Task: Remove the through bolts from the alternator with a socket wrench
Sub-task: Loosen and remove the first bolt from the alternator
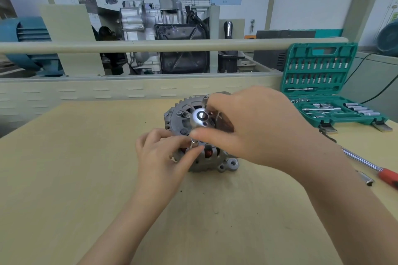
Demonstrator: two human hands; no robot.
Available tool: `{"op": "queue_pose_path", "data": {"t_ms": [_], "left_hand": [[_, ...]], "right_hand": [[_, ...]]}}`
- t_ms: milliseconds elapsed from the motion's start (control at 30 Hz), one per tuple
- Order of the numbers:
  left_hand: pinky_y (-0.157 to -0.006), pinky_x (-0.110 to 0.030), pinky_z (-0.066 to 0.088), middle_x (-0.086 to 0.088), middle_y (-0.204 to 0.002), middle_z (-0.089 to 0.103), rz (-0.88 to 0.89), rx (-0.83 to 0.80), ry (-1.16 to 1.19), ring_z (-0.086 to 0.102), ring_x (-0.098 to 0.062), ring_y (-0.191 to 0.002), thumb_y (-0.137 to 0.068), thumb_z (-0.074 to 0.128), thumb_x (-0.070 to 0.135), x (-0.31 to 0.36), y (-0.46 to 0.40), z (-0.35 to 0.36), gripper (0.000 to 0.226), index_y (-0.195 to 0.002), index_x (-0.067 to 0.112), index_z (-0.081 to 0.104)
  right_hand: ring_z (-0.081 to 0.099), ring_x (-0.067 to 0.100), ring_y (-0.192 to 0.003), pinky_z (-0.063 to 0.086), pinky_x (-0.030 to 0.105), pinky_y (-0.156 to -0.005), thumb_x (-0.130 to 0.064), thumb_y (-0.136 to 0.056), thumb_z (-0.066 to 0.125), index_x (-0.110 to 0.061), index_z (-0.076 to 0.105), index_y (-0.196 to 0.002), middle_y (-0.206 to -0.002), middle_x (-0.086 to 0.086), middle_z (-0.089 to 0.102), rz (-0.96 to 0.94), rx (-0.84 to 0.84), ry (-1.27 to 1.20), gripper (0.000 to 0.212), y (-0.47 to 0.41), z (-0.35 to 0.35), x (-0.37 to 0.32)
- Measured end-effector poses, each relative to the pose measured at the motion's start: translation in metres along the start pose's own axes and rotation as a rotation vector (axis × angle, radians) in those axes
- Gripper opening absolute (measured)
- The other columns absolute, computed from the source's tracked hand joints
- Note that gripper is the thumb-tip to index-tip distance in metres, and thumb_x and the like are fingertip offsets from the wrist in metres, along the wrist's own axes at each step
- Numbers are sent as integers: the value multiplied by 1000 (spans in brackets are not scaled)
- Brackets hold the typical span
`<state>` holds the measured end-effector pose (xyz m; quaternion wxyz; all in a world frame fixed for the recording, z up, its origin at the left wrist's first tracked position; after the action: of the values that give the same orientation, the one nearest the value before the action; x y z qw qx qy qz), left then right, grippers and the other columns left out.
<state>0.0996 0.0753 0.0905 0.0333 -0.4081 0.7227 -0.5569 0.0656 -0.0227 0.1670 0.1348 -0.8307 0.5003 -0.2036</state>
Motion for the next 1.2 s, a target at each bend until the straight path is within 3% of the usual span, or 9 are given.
{"op": "queue_pose_path", "data": {"t_ms": [100, 267, 400, 467, 567, 833, 933, 1067, 1200], "left_hand": [[-84, -23, 26, 28, -63, 40, -43, 3, 19, 38, 13, -78, -63, 69, 30, -3, 2, 1, 12, -63, 17, 67], [-78, -38, 40, 27, -75, 49, 20, -83, 85, 45, 3, -84, -73, 55, 39, 2, 2, 2, 28, -83, 18, 71], [-84, -26, 27, 27, -67, 45, 7, -22, 52, 43, 6, -78, -72, 55, 39, 1, 1, -2, 25, -71, 19, 69], [-83, -22, 23, 28, -63, 40, 16, 9, 26, 42, 3, -73, -71, 56, 38, 3, 2, -3, 20, -66, 21, 65], [-81, -19, 24, 28, -61, 38, 28, 25, 58, 39, 3, -70, -69, 57, 38, 4, 2, -3, 5, -68, 33, 55], [-84, -16, 22, 13, -69, 61, 24, -140, 17, 43, -1, -80, -73, 53, 44, -7, 6, 8, 27, -81, 22, 68], [-84, -14, 22, 16, -61, 54, -10, -94, 10, 41, 2, -76, -71, 55, 43, -9, 4, 6, 24, -71, 21, 66], [-79, -15, 22, 26, -61, 43, -49, -37, -9, 37, 5, -71, -67, 59, 43, -9, 4, 5, 26, -63, 18, 61], [-82, -16, 23, 26, -67, 47, -20, -93, -1, 41, 1, -77, -72, 51, 45, -8, 5, 7, 29, -74, 18, 64]], "right_hand": [[40, 14, -58, 21, 24, -49, -57, -81, 26, -23, 36, -70, -61, -9, 39, -64, 14, -18, 37, 0, 0, -4], [40, 14, -79, 20, 28, -66, -39, -89, 34, -20, 49, -98, -81, -10, 44, -153, -59, -60, 25, 0, 4, -5], [47, 14, -73, 26, 26, -72, -51, -83, 29, -22, 55, -99, -80, -10, 55, -106, -32, -54, 41, 0, 2, -4], [44, 14, -60, 24, 20, -59, -60, -74, 20, -21, 54, -88, -67, -9, 53, -44, 9, -34, 54, 0, -2, -3], [37, 8, -53, 17, 23, -49, -59, -74, 19, -22, 45, -79, -59, -8, 43, -43, 28, -25, 46, 1, -2, -6], [47, 14, -94, 24, 25, -86, -38, -89, 37, -22, 51, -113, -98, -9, 55, -166, -75, -112, 32, 2, 4, -6], [50, 16, -81, 23, 24, -78, -51, -83, 27, -23, 52, -103, -82, -11, 54, -122, -37, -61, 42, 0, 1, -7], [40, 13, -58, 19, 21, -51, -61, -72, 15, -21, 45, -89, -62, -9, 41, -74, 10, 9, 52, 2, -3, -9], [47, 15, -73, 26, 25, -71, -48, -89, 27, -22, 46, -99, -79, -9, 49, -150, -31, -23, 33, 3, 3, -13]]}}
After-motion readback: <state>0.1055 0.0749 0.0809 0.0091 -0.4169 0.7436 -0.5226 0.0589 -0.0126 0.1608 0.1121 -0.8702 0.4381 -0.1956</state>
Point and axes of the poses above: each hand's wrist, its own y-axis away from the middle knuckle, its own z-axis out of the palm, x = y × z, the point moved 8 cm from there along -y, towards the middle knuckle
